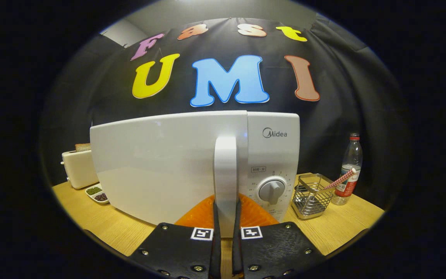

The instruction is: Open the microwave, put the food inside, and close the microwave door.

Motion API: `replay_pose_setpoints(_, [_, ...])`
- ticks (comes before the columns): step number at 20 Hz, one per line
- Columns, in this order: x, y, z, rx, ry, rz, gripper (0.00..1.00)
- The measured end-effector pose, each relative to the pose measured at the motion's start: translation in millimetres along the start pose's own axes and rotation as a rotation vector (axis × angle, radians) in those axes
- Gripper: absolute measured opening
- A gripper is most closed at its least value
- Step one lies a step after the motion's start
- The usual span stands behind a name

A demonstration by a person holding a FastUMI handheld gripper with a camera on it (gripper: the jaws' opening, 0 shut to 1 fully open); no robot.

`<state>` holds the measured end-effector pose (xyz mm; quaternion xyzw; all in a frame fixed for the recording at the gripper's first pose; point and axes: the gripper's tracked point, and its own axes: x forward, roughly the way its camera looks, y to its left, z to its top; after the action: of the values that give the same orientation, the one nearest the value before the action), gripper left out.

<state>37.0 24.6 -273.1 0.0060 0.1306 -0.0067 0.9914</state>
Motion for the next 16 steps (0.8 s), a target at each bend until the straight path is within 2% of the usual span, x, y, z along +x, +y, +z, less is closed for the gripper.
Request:
replay_pose_setpoints(5, [-45.1, 16.3, -8.2, 0.044, 0.079, 0.126, 0.12])
replay_pose_setpoints(13, [-120.7, 61.5, -16.7, 0.016, 0.197, 0.31, 0.11])
replay_pose_setpoints(16, [-152.0, 88.9, -16.3, 0.009, 0.21, 0.355, 0.11])
